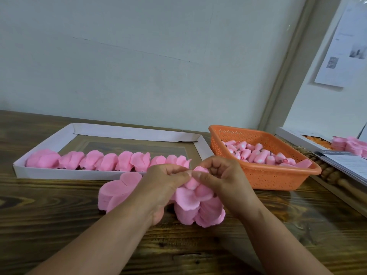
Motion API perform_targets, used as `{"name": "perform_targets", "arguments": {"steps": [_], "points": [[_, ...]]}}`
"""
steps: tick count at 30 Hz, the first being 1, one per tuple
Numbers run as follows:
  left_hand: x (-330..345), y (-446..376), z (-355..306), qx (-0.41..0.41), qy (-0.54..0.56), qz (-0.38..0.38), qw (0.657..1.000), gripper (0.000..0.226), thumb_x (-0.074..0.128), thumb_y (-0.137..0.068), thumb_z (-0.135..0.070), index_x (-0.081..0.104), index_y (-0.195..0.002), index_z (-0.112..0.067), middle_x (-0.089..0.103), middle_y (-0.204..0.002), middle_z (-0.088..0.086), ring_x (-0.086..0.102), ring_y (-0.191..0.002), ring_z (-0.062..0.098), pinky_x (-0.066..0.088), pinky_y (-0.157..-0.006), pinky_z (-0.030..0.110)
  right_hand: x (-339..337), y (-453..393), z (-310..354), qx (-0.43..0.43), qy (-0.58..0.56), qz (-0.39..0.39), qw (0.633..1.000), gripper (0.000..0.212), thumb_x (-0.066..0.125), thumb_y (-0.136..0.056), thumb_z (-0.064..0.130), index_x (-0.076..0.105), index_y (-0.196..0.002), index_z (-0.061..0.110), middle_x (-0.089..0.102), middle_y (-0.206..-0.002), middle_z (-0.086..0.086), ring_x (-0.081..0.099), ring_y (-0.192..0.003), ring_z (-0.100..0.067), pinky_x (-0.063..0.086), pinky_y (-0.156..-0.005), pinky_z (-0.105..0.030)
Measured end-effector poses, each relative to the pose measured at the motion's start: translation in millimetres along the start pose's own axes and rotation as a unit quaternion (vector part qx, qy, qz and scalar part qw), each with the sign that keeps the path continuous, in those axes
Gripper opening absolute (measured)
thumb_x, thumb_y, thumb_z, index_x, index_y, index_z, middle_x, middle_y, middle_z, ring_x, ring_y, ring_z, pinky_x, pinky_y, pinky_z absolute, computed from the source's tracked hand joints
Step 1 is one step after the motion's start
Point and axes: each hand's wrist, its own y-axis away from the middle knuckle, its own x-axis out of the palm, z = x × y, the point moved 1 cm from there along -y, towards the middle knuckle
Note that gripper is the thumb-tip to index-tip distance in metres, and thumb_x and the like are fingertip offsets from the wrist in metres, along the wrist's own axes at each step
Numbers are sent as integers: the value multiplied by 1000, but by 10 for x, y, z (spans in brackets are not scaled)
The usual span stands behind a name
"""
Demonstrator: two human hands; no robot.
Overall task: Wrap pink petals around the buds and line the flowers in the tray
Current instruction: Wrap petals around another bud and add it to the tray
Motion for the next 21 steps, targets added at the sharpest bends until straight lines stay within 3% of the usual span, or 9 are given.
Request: {"name": "perform_targets", "arguments": {"steps": [5,8,11,14,18,21], "points": [[18,5,-42,-53,201,7,978,16,61,-89,-16,68,-95,-3,74,-85,16,72,-70,22,60,-60,31,-1,-7,-5,2,5,-78,997,13,65,-83,-1,61,-73,6,58,-45,7,52,-41,0,38,-40,-13],[44,15,-36,-54,225,13,973,15,56,-88,-3,66,-96,3,72,-88,21,72,-72,23,61,-68,32,-9,-4,-29,-3,9,-118,993,14,65,-83,-2,61,-72,5,54,-43,7,47,-39,-1,37,-40,-14],[47,4,28,-36,136,-31,990,16,52,-91,0,67,-96,3,73,-97,19,72,-85,25,60,-78,36,27,5,-36,-16,22,-124,992,10,66,-83,0,63,-74,4,59,-51,-4,53,-46,-9,42,-43,-18],[45,-13,62,6,-23,-88,996,19,54,-95,-20,71,-92,-13,73,-95,9,67,-96,25,53,-90,46,67,16,-11,-29,35,-93,995,9,65,-83,0,65,-77,6,64,-55,2,60,-52,-8,46,-47,-18],[27,-7,49,51,-98,-127,986,22,55,-95,-28,71,-85,-18,73,-83,3,67,-85,21,53,-77,37,67,37,46,-51,65,-50,995,14,65,-83,-1,67,-79,13,66,-63,3,63,-60,-8,51,-53,-21],[22,2,44,56,-111,-123,985,24,56,-94,-26,73,-79,-15,73,-80,8,69,-82,26,54,-74,41,46,59,79,-71,112,-22,991,21,64,-84,0,67,-80,21,66,-68,6,59,-62,-4,49,-56,-21]]}}
